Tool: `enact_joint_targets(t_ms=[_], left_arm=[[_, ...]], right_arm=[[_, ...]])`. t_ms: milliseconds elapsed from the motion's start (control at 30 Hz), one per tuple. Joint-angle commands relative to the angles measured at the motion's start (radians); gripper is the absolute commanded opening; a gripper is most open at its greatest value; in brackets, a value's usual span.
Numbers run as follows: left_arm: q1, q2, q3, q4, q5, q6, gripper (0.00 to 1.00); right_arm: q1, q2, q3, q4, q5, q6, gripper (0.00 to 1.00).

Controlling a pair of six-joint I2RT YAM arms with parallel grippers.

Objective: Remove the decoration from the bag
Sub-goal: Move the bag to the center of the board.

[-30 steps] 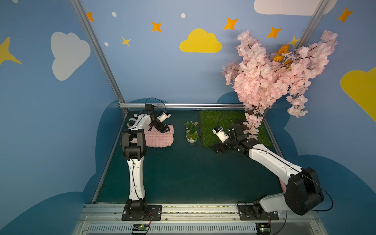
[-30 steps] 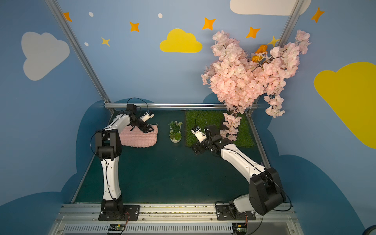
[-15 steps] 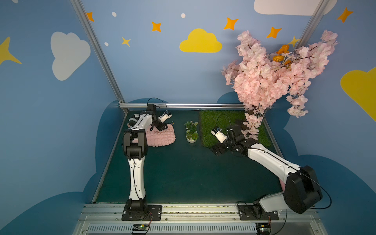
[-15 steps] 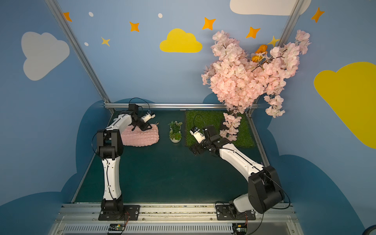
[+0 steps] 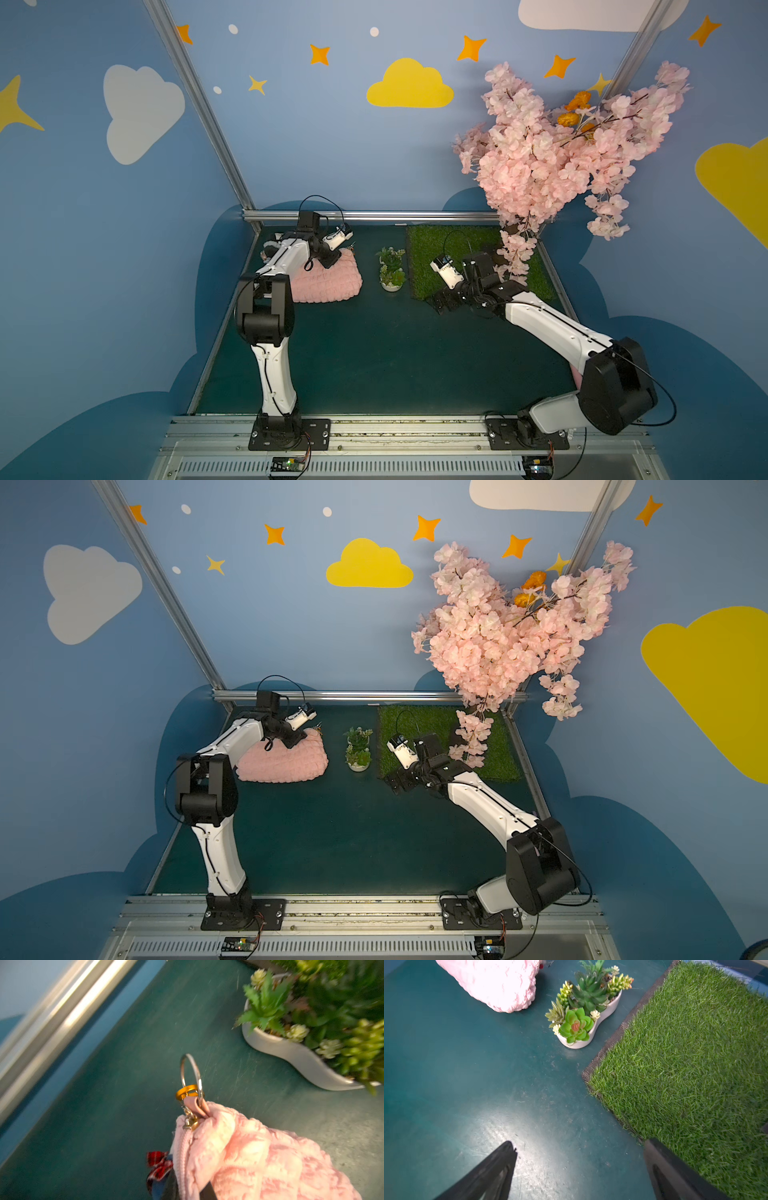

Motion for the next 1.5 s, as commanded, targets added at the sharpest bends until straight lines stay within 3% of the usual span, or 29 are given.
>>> enact_joint_targets(t_ms=[0, 400, 667, 867, 1000, 1133, 1467], left_arm=[[-0.028, -0.106, -0.074, 0.082, 0.001, 0.047, 0.09], [-0.129, -0.499, -0.396, 0.069, -0.005, 0.113, 0.11], [-0.256, -0.819, -0.668, 0.099, 0.034, 0.016, 0.12], [-0.421, -0.972, -0.821, 0.202, -0.084, -0.115, 0.11], [-0.563, -0.992, -0.884, 0.260, -0.168, -0.150, 0.11], [-0.650, -0.950, -0.914, 0.344, -0.204, -0.177, 0.12], [-0.656, -0.968, -0.943, 0.285, -0.169, -0.187, 0.12]], right_arm=[[0.005, -0.017, 0.023, 0.056, -0.050, 0.035, 0.98], [0.022, -0.064, 0.010, 0.090, -0.134, 0.031, 0.98], [0.049, -0.098, -0.010, 0.091, -0.173, 0.024, 0.98], [0.065, -0.102, -0.007, 0.063, -0.246, 0.016, 0.98], [0.077, -0.111, -0.003, 0.032, -0.299, -0.002, 0.98], [0.095, -0.109, 0.018, -0.067, -0.379, -0.072, 0.98], [0.130, -0.128, -0.075, 0.032, -0.460, -0.061, 0.97]])
